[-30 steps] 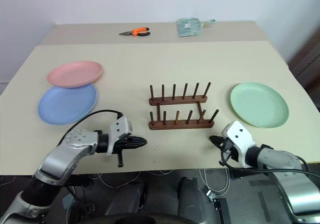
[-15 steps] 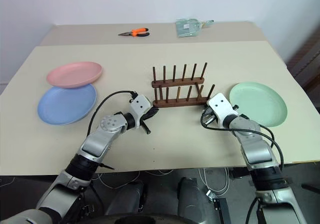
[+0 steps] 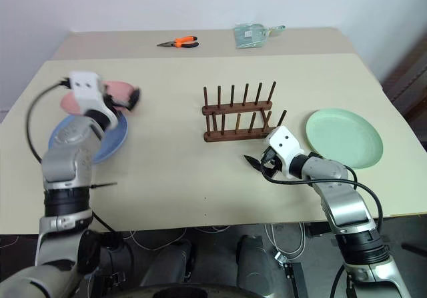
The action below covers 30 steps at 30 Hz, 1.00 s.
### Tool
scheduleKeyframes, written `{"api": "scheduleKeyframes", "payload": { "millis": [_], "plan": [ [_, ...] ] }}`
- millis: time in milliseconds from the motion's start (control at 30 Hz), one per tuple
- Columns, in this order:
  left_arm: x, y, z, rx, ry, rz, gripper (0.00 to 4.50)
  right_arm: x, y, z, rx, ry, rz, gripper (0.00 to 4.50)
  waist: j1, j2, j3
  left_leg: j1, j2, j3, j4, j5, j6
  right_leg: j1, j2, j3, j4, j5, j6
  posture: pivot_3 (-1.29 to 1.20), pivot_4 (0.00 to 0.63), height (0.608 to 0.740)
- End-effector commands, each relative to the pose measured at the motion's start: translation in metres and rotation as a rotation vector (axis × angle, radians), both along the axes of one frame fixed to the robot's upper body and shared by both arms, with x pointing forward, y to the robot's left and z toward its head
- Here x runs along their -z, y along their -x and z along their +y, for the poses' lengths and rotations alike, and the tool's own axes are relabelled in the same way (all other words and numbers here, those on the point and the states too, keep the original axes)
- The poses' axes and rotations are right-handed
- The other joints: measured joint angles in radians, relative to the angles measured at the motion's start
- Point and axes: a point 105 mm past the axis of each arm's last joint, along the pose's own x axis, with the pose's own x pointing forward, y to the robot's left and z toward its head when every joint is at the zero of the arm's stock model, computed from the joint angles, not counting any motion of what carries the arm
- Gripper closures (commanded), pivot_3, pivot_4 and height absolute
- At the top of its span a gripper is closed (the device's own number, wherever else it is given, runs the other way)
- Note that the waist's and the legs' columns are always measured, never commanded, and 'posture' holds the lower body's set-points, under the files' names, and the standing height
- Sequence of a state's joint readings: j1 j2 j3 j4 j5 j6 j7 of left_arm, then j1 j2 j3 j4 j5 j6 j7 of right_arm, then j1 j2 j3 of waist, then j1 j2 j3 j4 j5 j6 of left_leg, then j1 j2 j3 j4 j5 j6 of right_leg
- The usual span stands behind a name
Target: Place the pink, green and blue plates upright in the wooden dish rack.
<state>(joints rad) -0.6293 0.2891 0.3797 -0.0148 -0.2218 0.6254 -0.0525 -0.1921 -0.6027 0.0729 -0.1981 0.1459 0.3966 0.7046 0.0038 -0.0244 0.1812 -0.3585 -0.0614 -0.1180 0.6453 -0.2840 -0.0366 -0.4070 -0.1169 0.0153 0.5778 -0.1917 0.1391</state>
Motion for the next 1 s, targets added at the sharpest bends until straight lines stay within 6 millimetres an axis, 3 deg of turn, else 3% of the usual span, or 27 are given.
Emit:
{"api": "scheduleKeyframes", "payload": {
  "millis": [33, 133, 233, 333, 500, 600, 733, 833, 933, 1000],
  "plan": [
    [-0.021, 0.019, 0.048, -0.299, 0.172, -0.055, 0.06, -0.008, -0.007, 0.002, -0.014, 0.011, -0.045, 0.25, 0.0, 0.0, 0.0, 0.0, 0.0, 0.0, 0.0, 0.0, -0.001, 0.0, 0.0, 0.0, 0.0, 0.0, 0.0, 0.0, 0.15, 0.74],
    [-0.009, 0.031, 0.066, -0.415, 0.287, 0.019, 0.06, -0.009, -0.011, 0.003, -0.024, 0.017, -0.056, 0.25, -0.004, 0.0, 0.0, 0.001, 0.001, 0.0, 0.0, -0.002, -0.003, -0.001, 0.001, 0.0, 0.001, 0.0, 0.001, 0.0, 0.15, 0.74],
    [0.003, 0.035, 0.068, -0.417, 0.348, 0.092, 0.06, -0.011, -0.013, 0.006, -0.039, 0.014, -0.07, 0.25, -0.003, -0.001, 0.001, 0.001, 0.001, 0.0, 0.0, -0.001, -0.003, -0.001, 0.002, 0.0, 0.001, 0.0, 0.001, 0.0, 0.15, 0.74],
    [0.029, 0.038, 0.07, -0.424, 0.506, 0.197, 0.06, -0.018, -0.015, 0.01, -0.047, -0.003, -0.096, 0.25, 0.003, -0.002, 0.001, 0.001, 0.0, 0.0, 0.001, -0.001, -0.004, 0.0, 0.002, 0.0, 0.001, 0.0, 0.001, 0.0, 0.15, 0.74],
    [0.054, 0.03, 0.065, -0.379, 0.713, 0.268, 0.06, -0.029, -0.015, 0.011, -0.043, -0.018, -0.153, 0.25, 0.006, -0.004, 0.002, 0.001, 0.001, 0.0, 0.001, -0.001, -0.004, 0.0, 0.002, 0.0, 0.001, 0.0, 0.001, 0.0, 0.15, 0.74],
    [0.05, 0.018, 0.065, -0.343, 0.764, 0.223, 0.84, -0.039, -0.015, 0.005, -0.014, -0.025, -0.186, 0.25, 0.007, -0.004, 0.002, 0.001, 0.0, 0.0, 0.001, -0.001, -0.004, 0.0, 0.002, 0.0, 0.001, 0.0, 0.001, 0.0, 0.15, 0.74],
    [0.031, 0.007, 0.062, -0.278, 0.756, 0.136, 2.92, -0.054, -0.011, -0.007, -0.008, -0.023, -0.195, 0.0, 0.007, -0.004, 0.002, 0.001, 0.0, 0.0, 0.0, -0.001, -0.005, 0.0, 0.002, 0.0, 0.001, 0.0, 0.001, 0.0, 0.15, 0.74],
    [-0.002, 0.0, 0.042, -0.134, 0.662, 0.019, 4.44, -0.077, -0.006, -0.011, -0.031, 0.008, -0.26, 0.0, 0.009, -0.005, 0.002, 0.0, 0.0, 0.0, 0.0, -0.001, -0.005, -0.001, 0.002, 0.0, 0.001, 0.0, 0.001, 0.0, 0.15, 0.74],
    [-0.043, -0.004, -0.02, 0.138, 0.499, -0.075, 4.48, -0.128, 0.0, 0.012, -0.12, -0.004, -0.426, 0.0, 0.008, -0.006, 0.003, -0.001, 0.0, 0.0, 0.001, -0.001, -0.005, 0.0, 0.002, 0.0, 0.0, 0.0, 0.001, 0.0, 0.15, 0.74],
    [-0.053, -0.001, -0.06, 0.288, 0.42, -0.077, 4.48, -0.146, 0.002, 0.029, -0.181, 0.038, -0.525, 0.0, 0.007, -0.006, 0.003, -0.001, 0.0, 0.001, 0.001, -0.001, -0.005, -0.001, 0.001, 0.0, 0.0, 0.0, 0.001, 0.0, 0.15, 0.74]
  ]
}}
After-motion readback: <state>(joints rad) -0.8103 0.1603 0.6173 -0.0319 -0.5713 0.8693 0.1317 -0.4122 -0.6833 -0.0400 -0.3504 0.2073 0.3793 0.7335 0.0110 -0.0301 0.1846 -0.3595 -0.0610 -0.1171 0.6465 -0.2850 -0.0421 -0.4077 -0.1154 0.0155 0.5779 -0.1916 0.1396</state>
